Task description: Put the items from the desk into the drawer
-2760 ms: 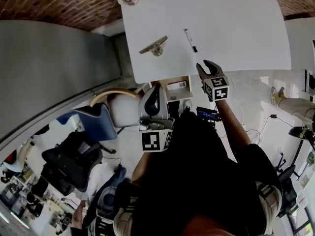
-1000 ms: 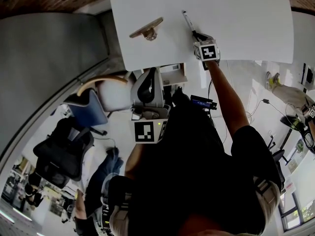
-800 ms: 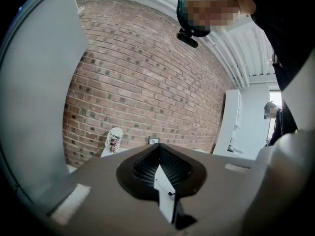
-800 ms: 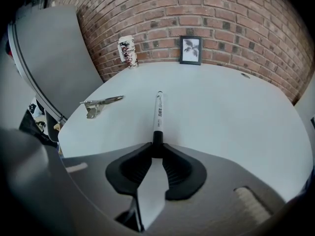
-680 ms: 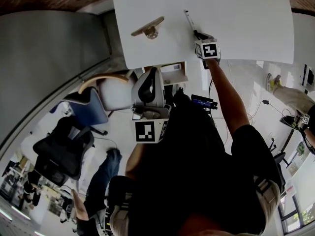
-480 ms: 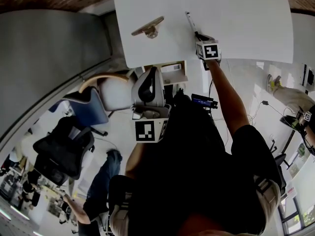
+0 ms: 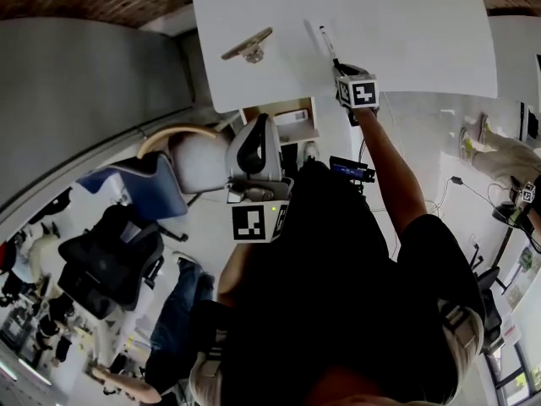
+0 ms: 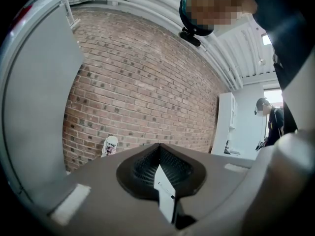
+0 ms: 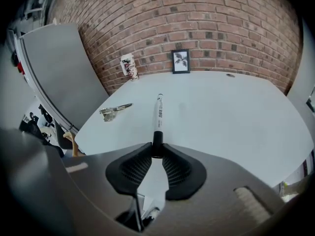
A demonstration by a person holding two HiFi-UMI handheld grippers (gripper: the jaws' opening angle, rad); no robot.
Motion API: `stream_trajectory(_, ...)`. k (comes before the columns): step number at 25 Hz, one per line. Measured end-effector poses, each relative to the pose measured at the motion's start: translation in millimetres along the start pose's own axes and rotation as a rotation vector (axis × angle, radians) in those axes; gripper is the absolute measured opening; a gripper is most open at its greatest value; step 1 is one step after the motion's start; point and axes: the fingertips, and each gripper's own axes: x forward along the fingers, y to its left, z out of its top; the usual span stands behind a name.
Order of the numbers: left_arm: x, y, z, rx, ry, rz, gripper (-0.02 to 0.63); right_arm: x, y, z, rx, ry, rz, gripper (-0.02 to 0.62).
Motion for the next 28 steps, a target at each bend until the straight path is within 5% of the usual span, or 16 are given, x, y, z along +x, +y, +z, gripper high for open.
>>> stream_trajectory(18, -91, -79, 11, 0.057, -0.086, 0.023, 0.012, -104, 26, -30, -0.027, -0.162, 0.078, 0.072)
stream_trajectory(28, -132, -89, 20, 0.066, -0.111, 0.064, 0.012, -145, 51, -55, -0.044, -0.196, 0.123, 0.072)
